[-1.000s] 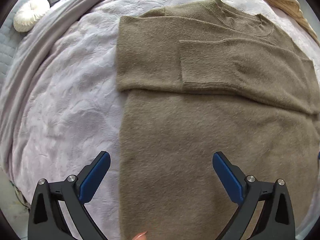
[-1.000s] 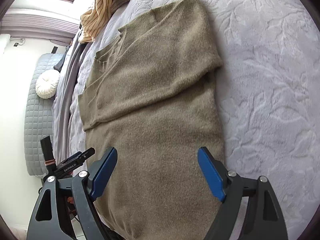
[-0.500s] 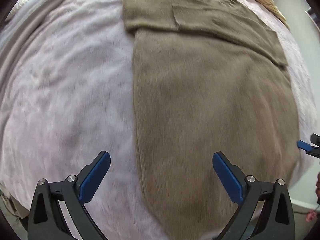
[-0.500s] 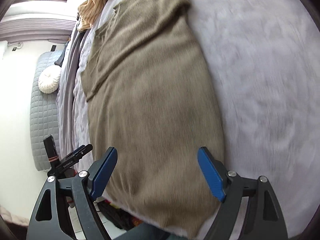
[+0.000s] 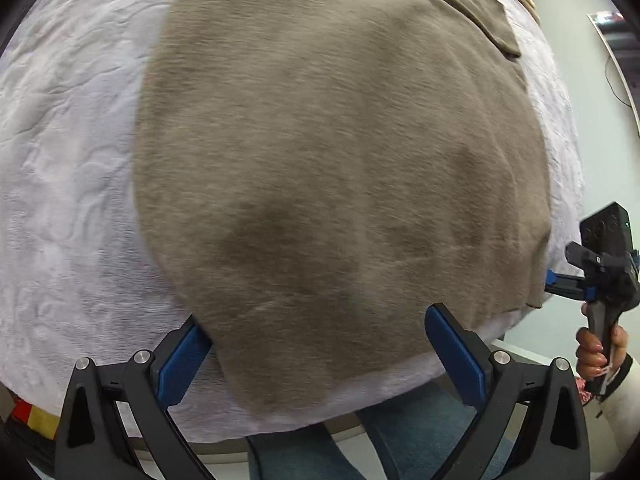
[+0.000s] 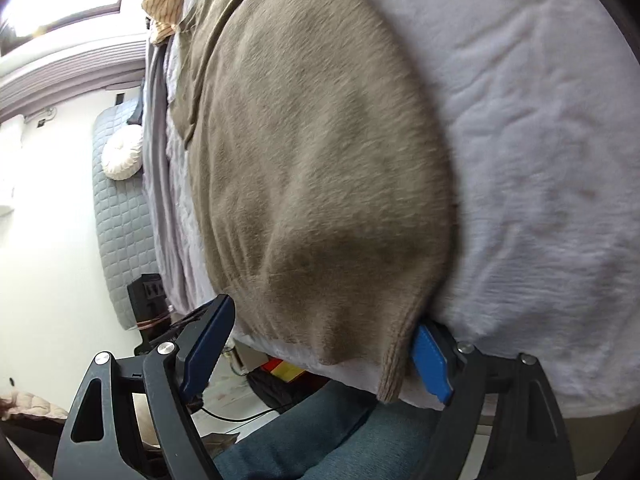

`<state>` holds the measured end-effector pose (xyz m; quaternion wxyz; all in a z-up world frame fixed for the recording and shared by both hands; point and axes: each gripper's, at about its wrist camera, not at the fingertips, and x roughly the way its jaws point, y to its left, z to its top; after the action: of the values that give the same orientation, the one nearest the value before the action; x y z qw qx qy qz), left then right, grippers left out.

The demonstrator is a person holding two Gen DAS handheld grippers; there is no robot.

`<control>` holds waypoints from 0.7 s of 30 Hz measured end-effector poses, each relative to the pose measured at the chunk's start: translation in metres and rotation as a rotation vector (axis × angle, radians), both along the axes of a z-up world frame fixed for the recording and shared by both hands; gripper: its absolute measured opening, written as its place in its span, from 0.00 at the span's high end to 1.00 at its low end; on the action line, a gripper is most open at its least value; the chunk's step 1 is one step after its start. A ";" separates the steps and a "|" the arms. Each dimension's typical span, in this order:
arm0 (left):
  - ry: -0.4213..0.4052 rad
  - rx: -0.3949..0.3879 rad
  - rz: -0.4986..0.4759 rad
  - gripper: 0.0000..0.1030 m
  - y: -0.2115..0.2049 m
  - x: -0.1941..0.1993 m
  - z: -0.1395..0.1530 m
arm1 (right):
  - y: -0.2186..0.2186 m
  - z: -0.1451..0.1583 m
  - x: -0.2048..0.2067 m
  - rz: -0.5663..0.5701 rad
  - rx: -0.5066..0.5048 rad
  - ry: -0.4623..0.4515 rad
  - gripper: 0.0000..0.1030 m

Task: Fold small clothes
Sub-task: 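Move both tools to the sweater hem and grasp it, then lift the hem with both tools and fold it over toward the collar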

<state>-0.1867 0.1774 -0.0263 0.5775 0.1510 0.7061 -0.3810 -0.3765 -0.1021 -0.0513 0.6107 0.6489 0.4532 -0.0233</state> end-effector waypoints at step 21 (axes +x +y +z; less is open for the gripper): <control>-0.157 -0.291 0.206 0.87 -0.069 0.160 0.081 | -0.127 0.054 0.119 -0.229 -0.025 -0.318 0.94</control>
<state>-0.0270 0.1080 0.0551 0.6826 0.0220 0.6081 -0.4047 -0.2579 -0.2292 0.0031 0.6760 0.6841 0.2739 0.0049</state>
